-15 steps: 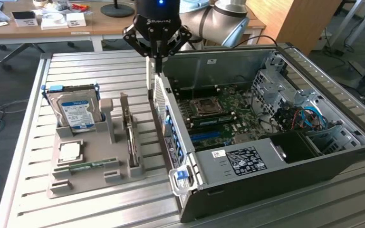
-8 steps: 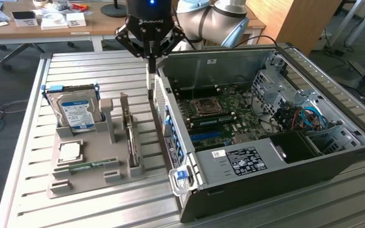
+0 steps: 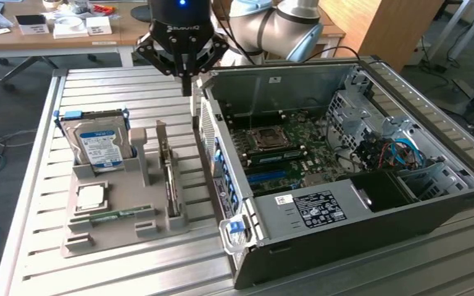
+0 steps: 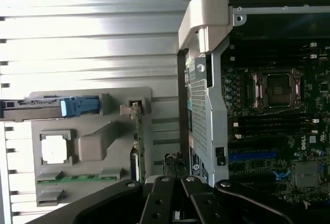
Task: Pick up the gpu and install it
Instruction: 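Reach for the gpu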
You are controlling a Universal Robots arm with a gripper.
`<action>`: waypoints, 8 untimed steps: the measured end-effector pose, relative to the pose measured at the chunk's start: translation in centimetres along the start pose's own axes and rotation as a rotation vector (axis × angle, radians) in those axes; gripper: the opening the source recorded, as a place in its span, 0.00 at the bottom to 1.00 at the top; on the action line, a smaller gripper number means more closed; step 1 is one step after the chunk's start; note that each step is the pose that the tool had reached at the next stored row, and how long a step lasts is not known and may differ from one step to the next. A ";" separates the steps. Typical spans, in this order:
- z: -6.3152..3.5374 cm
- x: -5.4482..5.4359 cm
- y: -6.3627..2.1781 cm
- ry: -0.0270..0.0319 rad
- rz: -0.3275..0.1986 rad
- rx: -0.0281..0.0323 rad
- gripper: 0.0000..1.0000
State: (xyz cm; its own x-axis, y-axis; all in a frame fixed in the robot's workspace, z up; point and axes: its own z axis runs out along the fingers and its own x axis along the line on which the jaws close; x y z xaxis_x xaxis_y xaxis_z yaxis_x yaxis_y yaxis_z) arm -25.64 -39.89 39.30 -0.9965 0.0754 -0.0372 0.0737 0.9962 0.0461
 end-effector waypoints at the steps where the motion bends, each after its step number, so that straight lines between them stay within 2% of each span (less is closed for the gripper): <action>1: 0.00 0.3 -0.02 -0.0001 0.000 -0.0001 0.11; 8: -0.07 2.1 -0.15 0.0000 0.000 0.0000 0.11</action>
State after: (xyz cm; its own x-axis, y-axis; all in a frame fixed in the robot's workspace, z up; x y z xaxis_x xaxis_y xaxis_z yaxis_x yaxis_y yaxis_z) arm -27.72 -39.88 39.29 -0.9965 0.0754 -0.0372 0.0737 0.9962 0.0461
